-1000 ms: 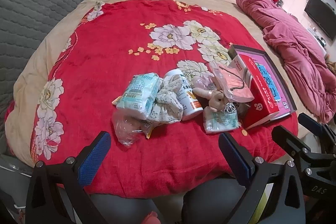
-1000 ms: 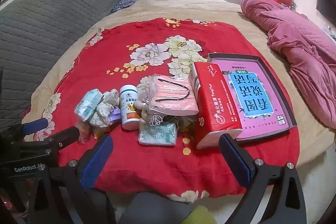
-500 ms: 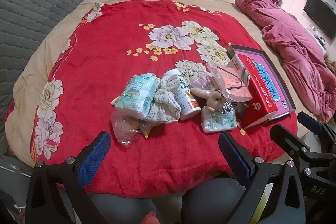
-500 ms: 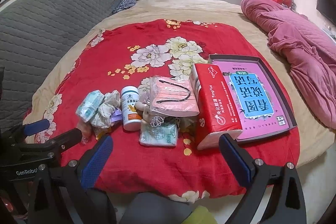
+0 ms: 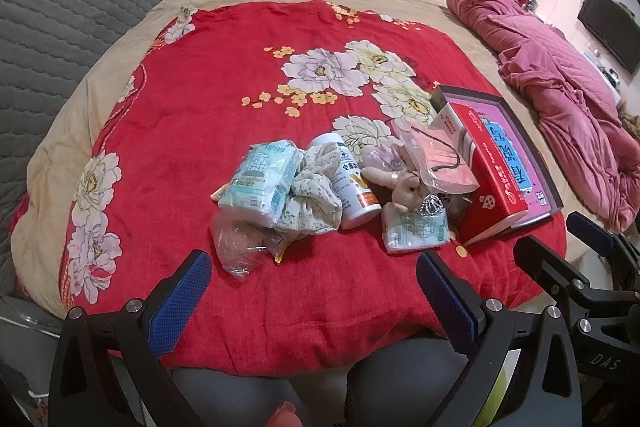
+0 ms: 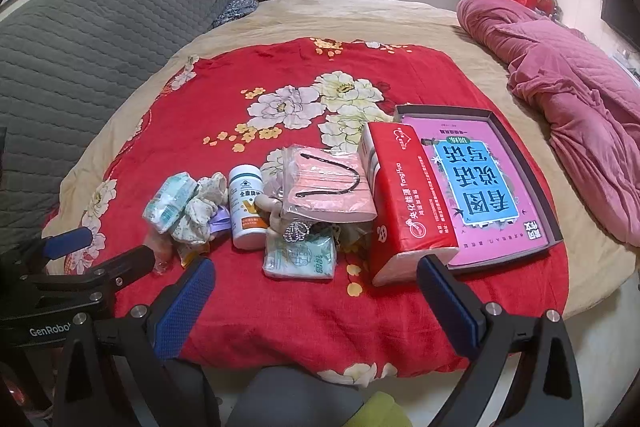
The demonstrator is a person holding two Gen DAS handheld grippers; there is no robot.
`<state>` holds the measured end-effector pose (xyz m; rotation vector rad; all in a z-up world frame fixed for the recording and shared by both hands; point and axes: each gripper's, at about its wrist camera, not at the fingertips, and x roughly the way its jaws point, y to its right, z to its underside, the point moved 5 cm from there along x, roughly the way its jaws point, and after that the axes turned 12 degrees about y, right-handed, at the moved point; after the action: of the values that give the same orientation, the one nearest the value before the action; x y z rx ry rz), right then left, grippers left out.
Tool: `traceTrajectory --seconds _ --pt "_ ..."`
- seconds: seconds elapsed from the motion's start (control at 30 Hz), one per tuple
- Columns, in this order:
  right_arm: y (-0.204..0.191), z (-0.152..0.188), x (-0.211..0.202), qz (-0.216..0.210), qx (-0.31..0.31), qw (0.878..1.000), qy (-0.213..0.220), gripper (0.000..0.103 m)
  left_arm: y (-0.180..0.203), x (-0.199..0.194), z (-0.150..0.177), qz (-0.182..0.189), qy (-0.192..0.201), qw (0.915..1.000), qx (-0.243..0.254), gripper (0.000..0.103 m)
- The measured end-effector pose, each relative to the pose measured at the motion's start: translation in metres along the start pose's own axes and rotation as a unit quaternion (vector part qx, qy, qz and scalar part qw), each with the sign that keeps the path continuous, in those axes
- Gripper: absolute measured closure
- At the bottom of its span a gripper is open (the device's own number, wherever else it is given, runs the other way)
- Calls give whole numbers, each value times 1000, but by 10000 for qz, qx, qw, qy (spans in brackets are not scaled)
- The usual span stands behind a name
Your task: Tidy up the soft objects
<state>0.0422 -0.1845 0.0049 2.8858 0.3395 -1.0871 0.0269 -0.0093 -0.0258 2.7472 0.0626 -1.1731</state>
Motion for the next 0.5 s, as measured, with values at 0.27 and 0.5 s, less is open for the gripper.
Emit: traceTrajectory --seconds 0.27,0.5 --pt "0 -1 -2 15 4 10000 4 2 2 -2 1 20 -1 10000 19 0" --pt "-1 -2 -4 13 -5 10000 25 2 3 -3 1 18 1 10000 19 0"
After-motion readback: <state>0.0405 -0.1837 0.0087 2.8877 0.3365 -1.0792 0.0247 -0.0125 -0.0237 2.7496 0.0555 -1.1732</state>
